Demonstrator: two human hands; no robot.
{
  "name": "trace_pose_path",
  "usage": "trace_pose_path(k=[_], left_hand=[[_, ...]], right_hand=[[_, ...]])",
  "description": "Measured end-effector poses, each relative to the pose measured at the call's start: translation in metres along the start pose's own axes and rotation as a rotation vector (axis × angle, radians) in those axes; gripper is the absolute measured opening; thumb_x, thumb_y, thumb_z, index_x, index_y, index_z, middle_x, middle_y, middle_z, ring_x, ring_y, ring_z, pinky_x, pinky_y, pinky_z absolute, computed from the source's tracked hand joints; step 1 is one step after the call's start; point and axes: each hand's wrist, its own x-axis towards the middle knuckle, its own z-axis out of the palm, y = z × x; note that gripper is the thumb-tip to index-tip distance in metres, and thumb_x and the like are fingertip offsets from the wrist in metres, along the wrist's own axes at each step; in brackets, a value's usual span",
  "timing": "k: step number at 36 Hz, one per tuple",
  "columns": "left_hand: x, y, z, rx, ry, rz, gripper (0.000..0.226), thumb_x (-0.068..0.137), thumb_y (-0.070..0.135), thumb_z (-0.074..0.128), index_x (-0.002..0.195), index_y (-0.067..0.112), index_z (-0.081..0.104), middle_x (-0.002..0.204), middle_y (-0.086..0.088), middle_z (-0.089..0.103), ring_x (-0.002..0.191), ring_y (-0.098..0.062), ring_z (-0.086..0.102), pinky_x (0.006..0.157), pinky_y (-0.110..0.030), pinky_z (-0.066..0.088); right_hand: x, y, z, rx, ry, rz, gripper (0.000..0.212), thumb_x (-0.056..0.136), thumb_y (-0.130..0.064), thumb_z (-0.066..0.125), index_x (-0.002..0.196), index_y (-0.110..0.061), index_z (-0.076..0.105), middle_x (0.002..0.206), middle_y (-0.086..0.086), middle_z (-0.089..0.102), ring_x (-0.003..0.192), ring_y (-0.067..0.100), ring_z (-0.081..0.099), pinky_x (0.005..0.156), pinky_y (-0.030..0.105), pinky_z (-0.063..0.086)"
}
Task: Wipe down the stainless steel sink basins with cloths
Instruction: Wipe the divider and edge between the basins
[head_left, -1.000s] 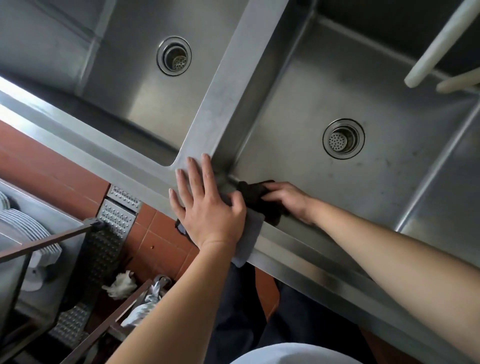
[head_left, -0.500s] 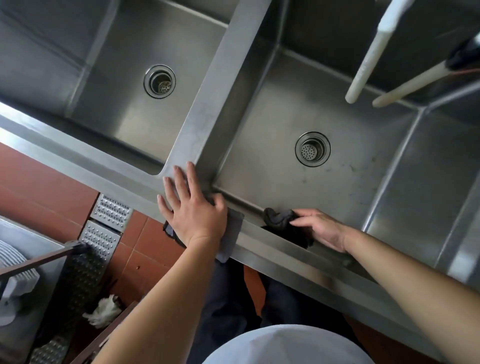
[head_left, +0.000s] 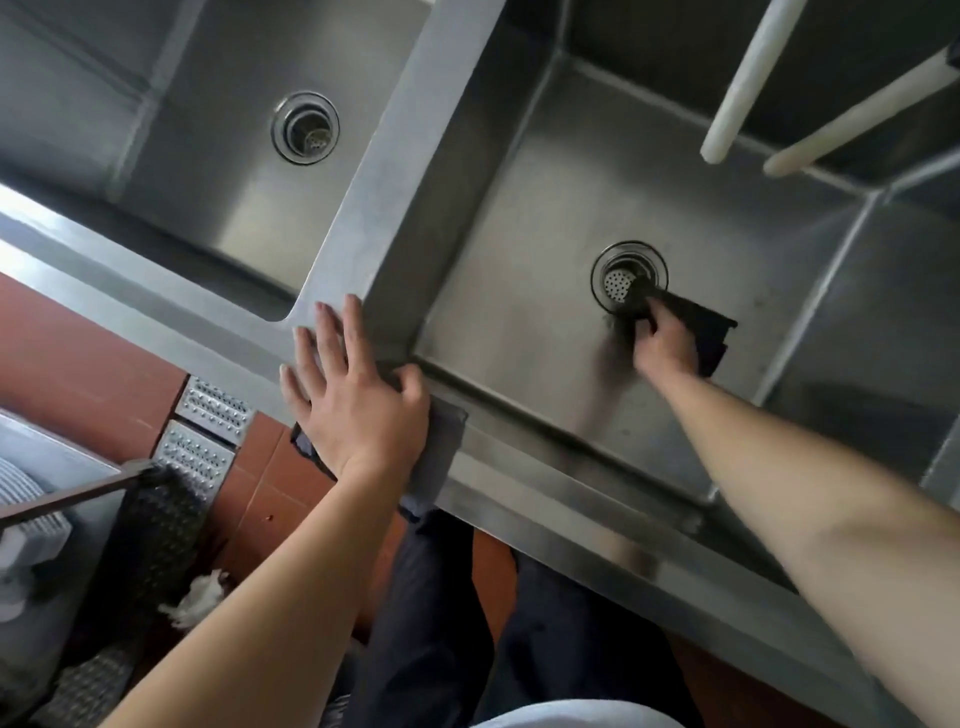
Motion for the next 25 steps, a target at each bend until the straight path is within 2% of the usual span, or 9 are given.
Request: trace_pose_path(k=[2,4,10,13,17,20,23,25], left_hand=[[-0.001,-0.002,0.001,0.0,0.014,-0.003,0.081,0.084,0.041,0.048,0.157,0.037,0.012,0.167,0.005,0.01,0.154,-0.02,0.004,0.124,-0.048,0.005],[0.001,-0.003,0.003,-0.001,0.023,-0.006,0.081,0.084,0.04,0.049,0.157,0.037,0.013,0.167,0.005,0.01,0.154,-0.019,0.004,0.124,-0.047,0.004],[0.002,-0.004,0.008,0.008,0.018,-0.01,0.082,0.084,0.041,0.05,0.157,0.038,0.012,0.167,0.005,0.01,0.154,-0.019,0.004,0.124,-0.048,0.005],[0.002,-0.004,0.008,0.007,0.013,-0.012,0.081,0.084,0.04,0.049,0.156,0.038,0.011,0.167,0.005,0.01,0.154,-0.02,0.004,0.124,-0.048,0.005],[0.001,-0.002,0.007,-0.002,0.008,-0.013,0.081,0.084,0.04,0.048,0.157,0.037,0.012,0.167,0.005,0.01,0.154,-0.02,0.003,0.124,-0.048,0.005],[0.002,-0.003,0.009,-0.006,0.005,-0.009,0.081,0.084,0.041,0.047,0.156,0.038,0.011,0.167,0.005,0.01,0.154,-0.02,0.003,0.124,-0.048,0.005],[0.003,-0.004,0.009,-0.004,-0.003,-0.007,0.081,0.084,0.043,0.046,0.157,0.038,0.011,0.167,0.004,0.01,0.154,-0.021,0.004,0.124,-0.049,0.005],[0.001,-0.004,0.009,-0.008,-0.009,-0.007,0.081,0.084,0.043,0.047,0.157,0.037,0.011,0.167,0.004,0.01,0.154,-0.021,0.004,0.123,-0.05,0.006]], right_hand=[[0.0,-0.002,0.031,-0.203,-0.05,-0.055,0.044,0.1,-0.026,0.043,0.144,-0.028,0.047,0.155,0.005,0.04,0.146,0.029,0.029,0.112,0.054,0.032],[-0.007,-0.007,0.055,-0.314,-0.063,-0.101,0.043,0.101,-0.026,0.042,0.143,-0.03,0.046,0.158,0.001,0.034,0.15,0.026,0.019,0.113,0.059,0.025],[-0.037,0.015,0.075,-0.607,-0.342,-0.387,0.042,0.098,-0.027,0.044,0.139,-0.035,0.051,0.156,-0.002,0.035,0.15,0.024,0.017,0.114,0.056,0.024],[-0.051,0.035,0.066,-0.636,-0.461,-0.428,0.041,0.098,-0.03,0.044,0.138,-0.035,0.053,0.155,-0.003,0.037,0.147,0.025,0.02,0.115,0.052,0.026],[-0.063,0.05,0.049,-0.586,-0.534,-0.328,0.039,0.099,-0.029,0.044,0.135,-0.032,0.056,0.148,-0.001,0.041,0.136,0.029,0.029,0.109,0.048,0.037],[-0.069,0.052,0.041,-0.496,-0.555,-0.2,0.039,0.099,-0.028,0.045,0.136,-0.03,0.056,0.143,0.001,0.046,0.132,0.031,0.035,0.11,0.042,0.037],[-0.075,0.05,0.031,-0.203,-0.591,-0.01,0.035,0.097,-0.022,0.053,0.13,-0.026,0.063,0.139,0.002,0.057,0.131,0.028,0.047,0.111,0.034,0.036],[-0.081,0.048,0.018,-0.033,-0.628,0.101,0.03,0.094,-0.017,0.056,0.121,-0.026,0.069,0.125,0.0,0.065,0.116,0.024,0.058,0.098,0.028,0.042]])
